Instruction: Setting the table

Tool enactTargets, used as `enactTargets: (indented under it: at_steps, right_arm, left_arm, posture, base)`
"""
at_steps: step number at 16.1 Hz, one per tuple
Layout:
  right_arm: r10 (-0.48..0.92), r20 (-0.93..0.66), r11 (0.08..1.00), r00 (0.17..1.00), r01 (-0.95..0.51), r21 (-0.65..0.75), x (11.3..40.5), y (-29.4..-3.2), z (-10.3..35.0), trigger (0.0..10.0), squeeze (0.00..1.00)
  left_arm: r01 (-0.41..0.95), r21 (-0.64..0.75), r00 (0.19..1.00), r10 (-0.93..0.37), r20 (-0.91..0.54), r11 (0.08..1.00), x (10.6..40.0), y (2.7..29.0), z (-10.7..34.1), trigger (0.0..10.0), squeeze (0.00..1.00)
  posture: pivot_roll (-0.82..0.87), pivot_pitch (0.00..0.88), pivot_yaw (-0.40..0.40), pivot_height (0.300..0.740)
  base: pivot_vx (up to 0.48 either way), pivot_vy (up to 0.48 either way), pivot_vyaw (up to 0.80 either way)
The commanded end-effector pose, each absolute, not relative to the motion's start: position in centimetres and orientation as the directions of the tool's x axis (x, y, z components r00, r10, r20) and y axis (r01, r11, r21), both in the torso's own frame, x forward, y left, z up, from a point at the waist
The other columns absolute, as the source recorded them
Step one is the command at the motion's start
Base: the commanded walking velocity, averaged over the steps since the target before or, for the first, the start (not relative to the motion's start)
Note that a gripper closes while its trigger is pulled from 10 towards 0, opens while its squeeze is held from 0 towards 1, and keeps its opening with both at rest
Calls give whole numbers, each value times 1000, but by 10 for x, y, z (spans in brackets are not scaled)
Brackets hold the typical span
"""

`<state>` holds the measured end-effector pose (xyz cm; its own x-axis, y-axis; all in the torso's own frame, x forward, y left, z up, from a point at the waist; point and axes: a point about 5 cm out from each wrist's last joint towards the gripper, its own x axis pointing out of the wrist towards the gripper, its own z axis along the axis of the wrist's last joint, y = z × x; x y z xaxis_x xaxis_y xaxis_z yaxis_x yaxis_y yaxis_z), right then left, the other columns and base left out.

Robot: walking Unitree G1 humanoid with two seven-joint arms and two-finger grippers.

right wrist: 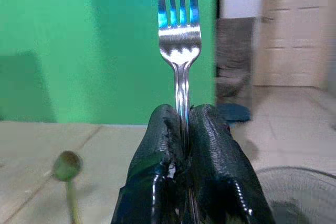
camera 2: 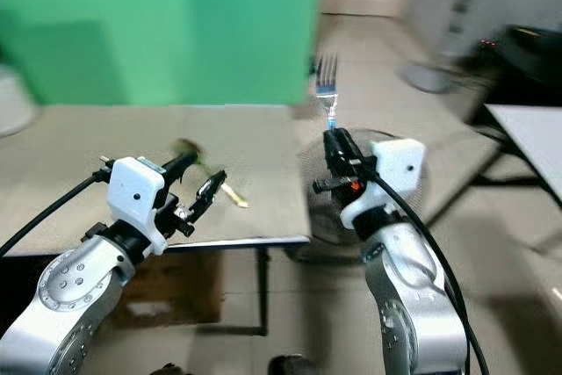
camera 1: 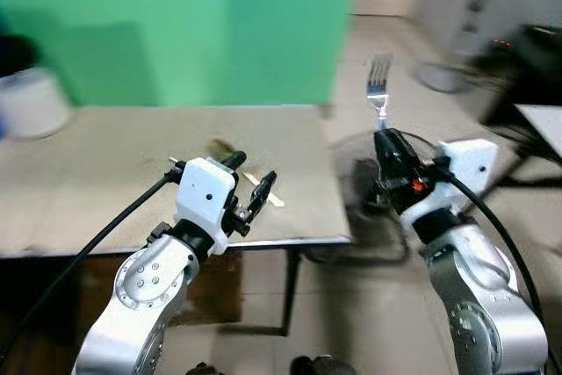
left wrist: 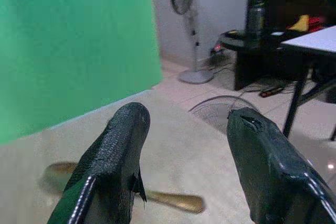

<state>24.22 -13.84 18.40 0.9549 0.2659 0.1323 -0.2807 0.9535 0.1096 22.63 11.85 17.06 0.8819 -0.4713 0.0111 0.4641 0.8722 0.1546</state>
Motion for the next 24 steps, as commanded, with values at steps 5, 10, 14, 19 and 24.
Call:
enactTargets:
  at_steps: [5,10,14,19,24]
  right_arm:
    - [221,110,970,969,-230,83,246,-144,188,10000,0]
    - [170,60,981,984,-175,83,249,-148,186,10000,0]
    - [119,23,991,993,-120,66,249,-154,184,10000,0]
    - [41,-36,998,999,-40,38,249,-164,177,10000,0]
    - [23,-38,999,999,-22,23,251,-165,177,10000,0]
  left_arm:
    - [413,156,909,-415,-19,897,229,123,167,10000,0]
    - [390,158,920,-390,-33,907,232,126,164,10000,0]
    - [376,150,927,-374,-43,914,234,128,163,10000,0]
    - [338,155,941,-336,-41,928,239,132,163,10000,0]
    - [315,150,948,-316,-19,937,246,135,165,10000,0]
  posture:
    - [163,0,-33,727]
    - [152,0,-26,727]
    - [145,0,-29,727]
    - [131,0,-13,727]
    - [127,0,-1,727]
  base:
    - [0,0,-766]
    - [0,0,-765]
    - [0,0,-766]
    - [0,0,-763]
    - [0,0,-765]
